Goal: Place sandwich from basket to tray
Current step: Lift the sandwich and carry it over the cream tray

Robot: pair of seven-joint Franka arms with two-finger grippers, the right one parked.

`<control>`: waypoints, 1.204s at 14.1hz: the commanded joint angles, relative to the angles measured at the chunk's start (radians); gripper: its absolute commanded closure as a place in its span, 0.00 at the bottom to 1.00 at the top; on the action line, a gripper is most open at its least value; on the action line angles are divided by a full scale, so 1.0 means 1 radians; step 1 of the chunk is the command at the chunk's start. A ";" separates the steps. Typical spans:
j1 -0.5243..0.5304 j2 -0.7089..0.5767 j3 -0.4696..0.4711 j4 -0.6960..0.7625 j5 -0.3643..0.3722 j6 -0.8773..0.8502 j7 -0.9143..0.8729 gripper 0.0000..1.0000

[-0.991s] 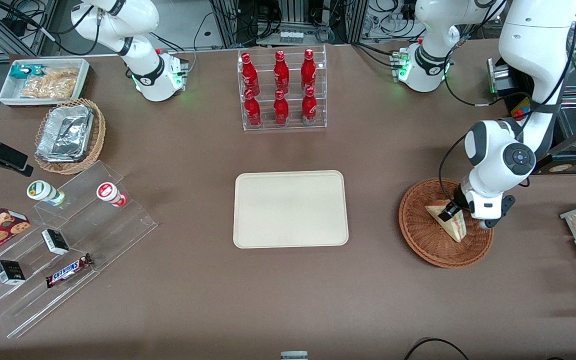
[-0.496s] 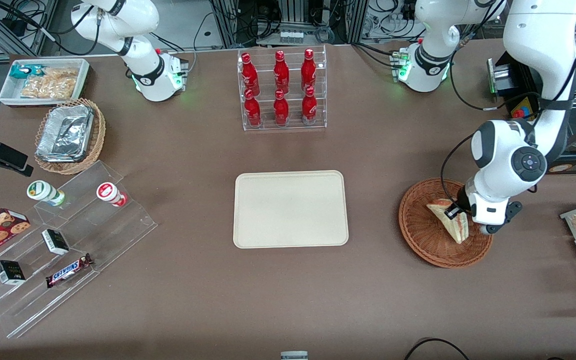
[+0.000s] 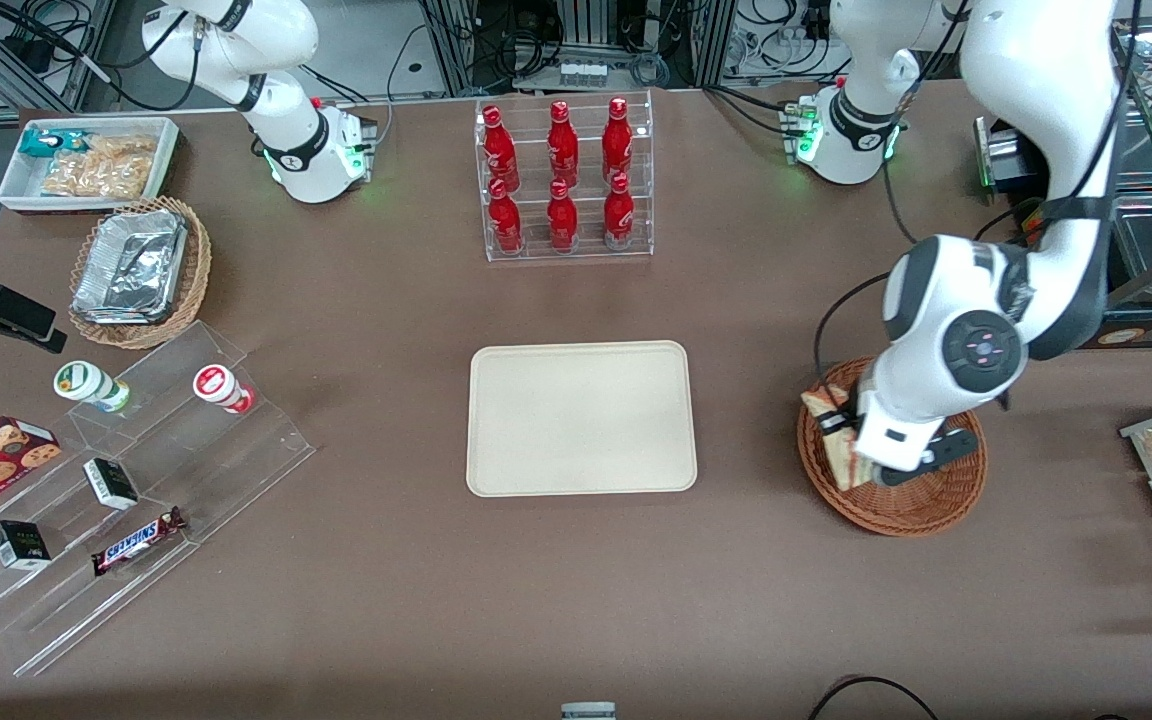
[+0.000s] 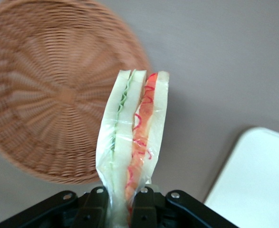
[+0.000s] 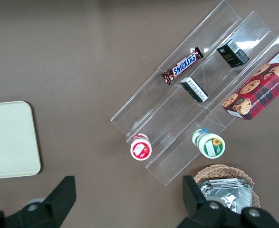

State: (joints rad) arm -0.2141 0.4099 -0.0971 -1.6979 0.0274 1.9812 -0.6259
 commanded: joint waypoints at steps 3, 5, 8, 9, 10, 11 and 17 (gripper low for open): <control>-0.100 0.125 -0.045 0.148 0.002 -0.025 0.016 0.96; -0.116 0.186 -0.108 0.213 0.003 -0.025 -0.018 0.97; -0.194 0.269 -0.131 0.299 0.008 -0.024 -0.084 0.98; -0.235 0.303 -0.130 0.337 0.015 -0.024 -0.119 0.98; -0.266 0.326 -0.130 0.357 0.016 -0.022 -0.142 0.98; -0.289 0.342 -0.128 0.363 0.016 -0.004 -0.152 0.98; -0.390 0.429 -0.127 0.448 0.113 0.018 -0.302 0.98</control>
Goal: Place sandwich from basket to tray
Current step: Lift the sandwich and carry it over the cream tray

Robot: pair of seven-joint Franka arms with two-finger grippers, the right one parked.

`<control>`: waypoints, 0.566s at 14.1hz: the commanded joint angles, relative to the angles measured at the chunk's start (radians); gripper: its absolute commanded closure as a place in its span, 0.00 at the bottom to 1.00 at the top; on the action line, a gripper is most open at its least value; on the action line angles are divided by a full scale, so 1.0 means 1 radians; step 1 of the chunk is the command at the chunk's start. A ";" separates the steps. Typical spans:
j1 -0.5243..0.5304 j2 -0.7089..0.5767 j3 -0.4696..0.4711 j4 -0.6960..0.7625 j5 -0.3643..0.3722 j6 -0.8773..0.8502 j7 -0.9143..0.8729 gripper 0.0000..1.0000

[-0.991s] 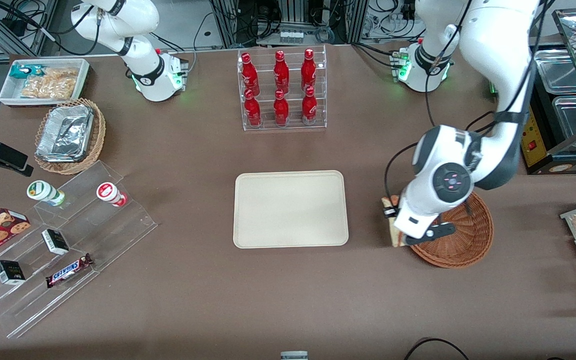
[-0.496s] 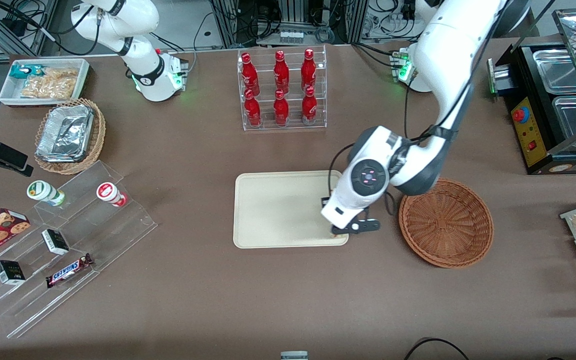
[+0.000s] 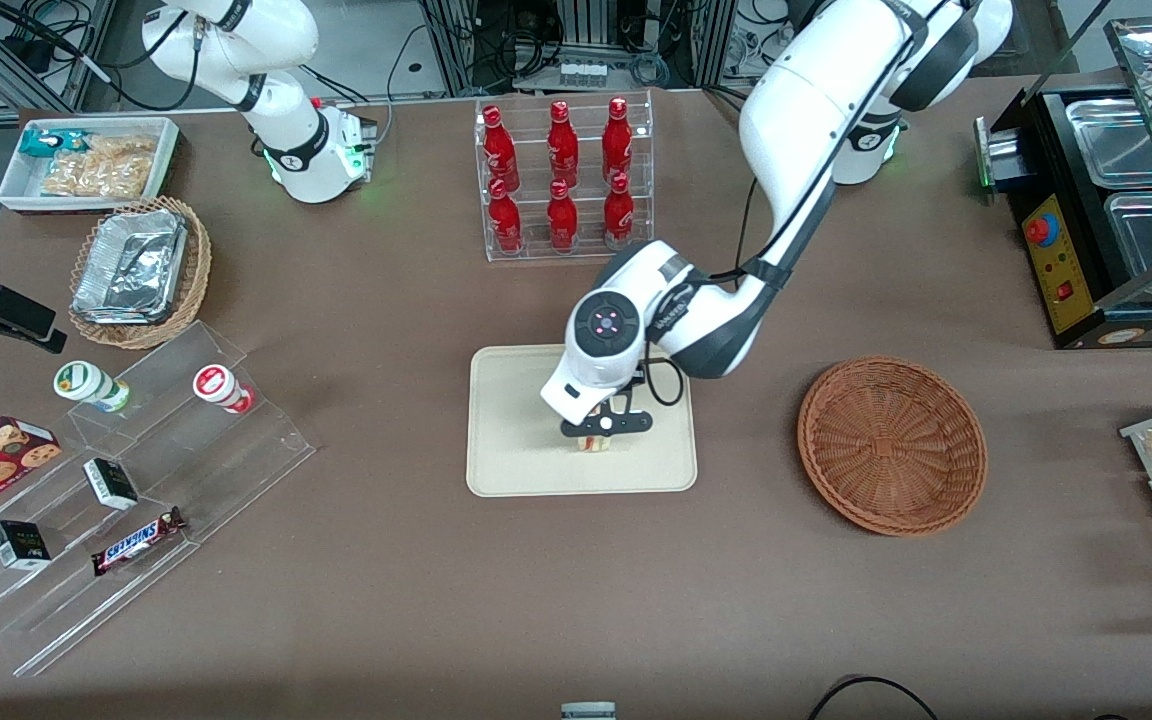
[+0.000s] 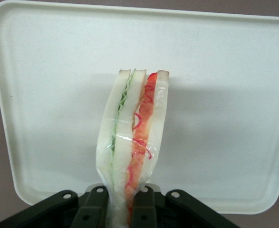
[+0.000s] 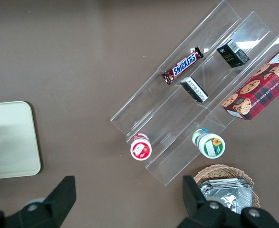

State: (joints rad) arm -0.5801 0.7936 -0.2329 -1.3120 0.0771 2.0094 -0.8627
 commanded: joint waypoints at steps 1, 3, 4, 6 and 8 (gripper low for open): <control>-0.027 0.053 0.007 0.069 0.082 -0.011 -0.082 0.98; -0.044 0.061 0.009 0.071 0.087 -0.011 -0.088 0.97; -0.044 0.061 0.009 0.071 0.084 -0.009 -0.099 0.97; -0.044 0.075 0.007 0.069 0.084 -0.005 -0.122 0.95; -0.046 0.082 0.007 0.062 0.082 0.038 -0.157 0.86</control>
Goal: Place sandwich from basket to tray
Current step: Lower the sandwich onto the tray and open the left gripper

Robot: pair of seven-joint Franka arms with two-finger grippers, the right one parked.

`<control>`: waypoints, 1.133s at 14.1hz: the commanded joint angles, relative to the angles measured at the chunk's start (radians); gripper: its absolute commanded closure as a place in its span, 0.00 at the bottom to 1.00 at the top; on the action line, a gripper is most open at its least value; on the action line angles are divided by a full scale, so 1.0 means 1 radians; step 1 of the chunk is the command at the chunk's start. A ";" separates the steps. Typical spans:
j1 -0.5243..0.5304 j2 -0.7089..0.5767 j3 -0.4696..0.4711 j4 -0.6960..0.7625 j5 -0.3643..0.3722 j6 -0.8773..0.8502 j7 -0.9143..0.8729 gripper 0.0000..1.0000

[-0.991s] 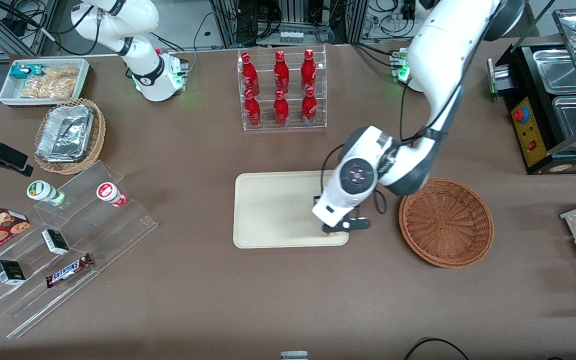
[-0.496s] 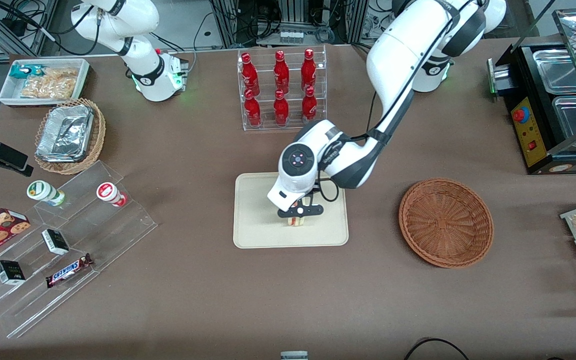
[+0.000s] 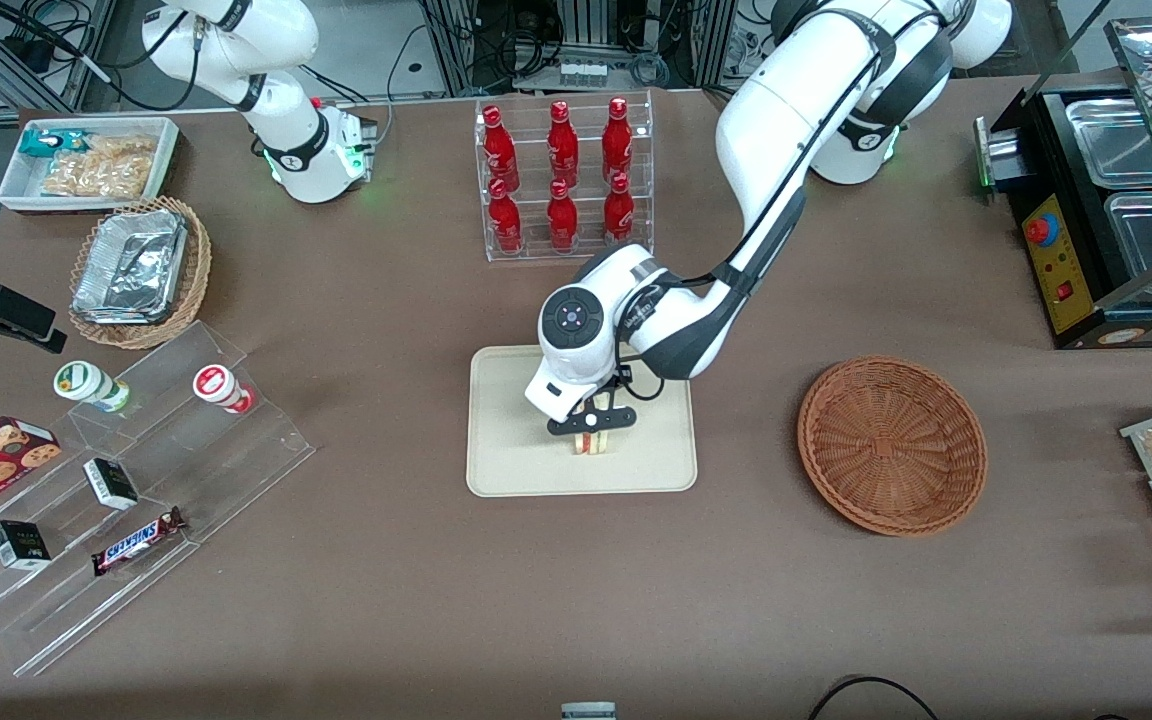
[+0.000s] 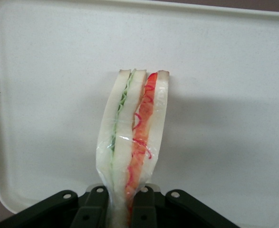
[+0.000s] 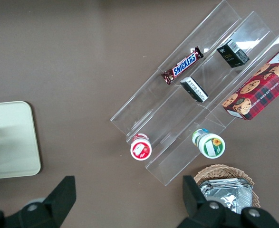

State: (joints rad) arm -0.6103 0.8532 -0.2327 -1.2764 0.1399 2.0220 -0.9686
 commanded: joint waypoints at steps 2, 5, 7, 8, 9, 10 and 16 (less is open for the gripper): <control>-0.016 0.033 0.007 0.025 0.021 0.030 -0.085 0.77; -0.016 0.027 0.007 0.026 0.021 0.030 -0.102 0.00; -0.017 0.009 0.009 0.028 0.024 0.021 -0.104 0.00; -0.017 -0.018 0.009 0.026 0.027 0.018 -0.104 0.00; -0.014 -0.040 0.010 0.023 0.027 0.009 -0.102 0.00; -0.006 -0.069 0.010 0.026 0.024 -0.044 -0.099 0.00; 0.030 -0.244 0.128 -0.010 -0.014 -0.224 -0.125 0.00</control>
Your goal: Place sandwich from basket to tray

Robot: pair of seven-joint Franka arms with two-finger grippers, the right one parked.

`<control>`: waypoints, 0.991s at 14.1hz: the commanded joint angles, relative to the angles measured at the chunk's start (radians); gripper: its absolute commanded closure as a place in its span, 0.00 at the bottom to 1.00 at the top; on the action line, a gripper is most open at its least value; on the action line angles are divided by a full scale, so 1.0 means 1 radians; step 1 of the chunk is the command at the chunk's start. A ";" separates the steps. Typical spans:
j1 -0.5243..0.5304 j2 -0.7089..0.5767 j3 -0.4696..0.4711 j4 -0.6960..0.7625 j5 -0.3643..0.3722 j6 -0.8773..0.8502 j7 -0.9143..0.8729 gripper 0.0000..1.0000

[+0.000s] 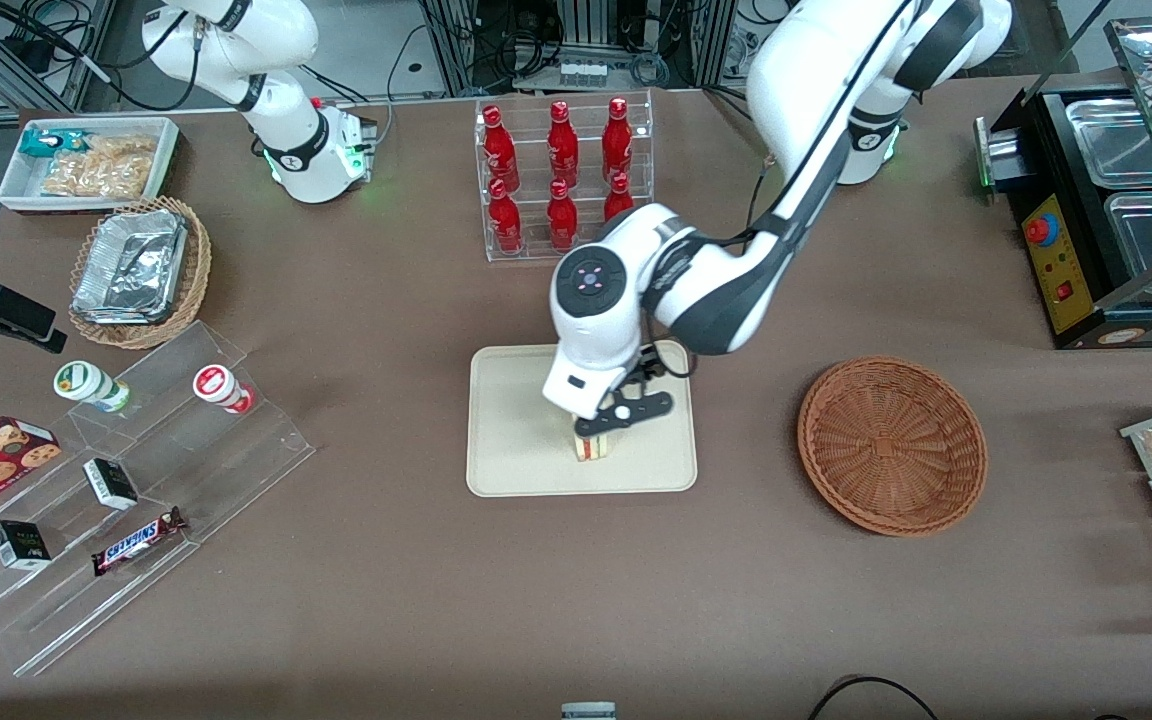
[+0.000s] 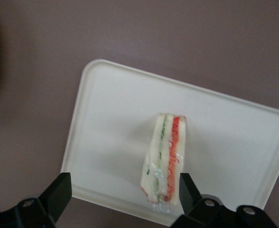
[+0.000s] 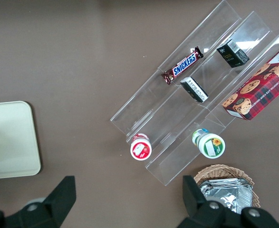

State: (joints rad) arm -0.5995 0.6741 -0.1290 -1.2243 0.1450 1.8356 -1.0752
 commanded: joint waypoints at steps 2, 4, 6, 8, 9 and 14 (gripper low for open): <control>0.064 -0.102 0.025 -0.113 -0.019 -0.038 0.007 0.00; 0.113 -0.145 0.025 -0.173 -0.025 -0.042 0.087 0.00; 0.167 -0.198 0.025 -0.254 -0.022 -0.036 0.130 0.00; 0.213 -0.252 0.025 -0.312 -0.025 -0.039 0.226 0.00; 0.239 -0.277 0.025 -0.340 -0.025 -0.036 0.262 0.00; 0.329 -0.427 0.025 -0.469 -0.027 -0.059 0.429 0.00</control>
State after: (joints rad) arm -0.2966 0.3505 -0.0981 -1.5894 0.1329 1.7800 -0.7058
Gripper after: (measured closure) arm 0.000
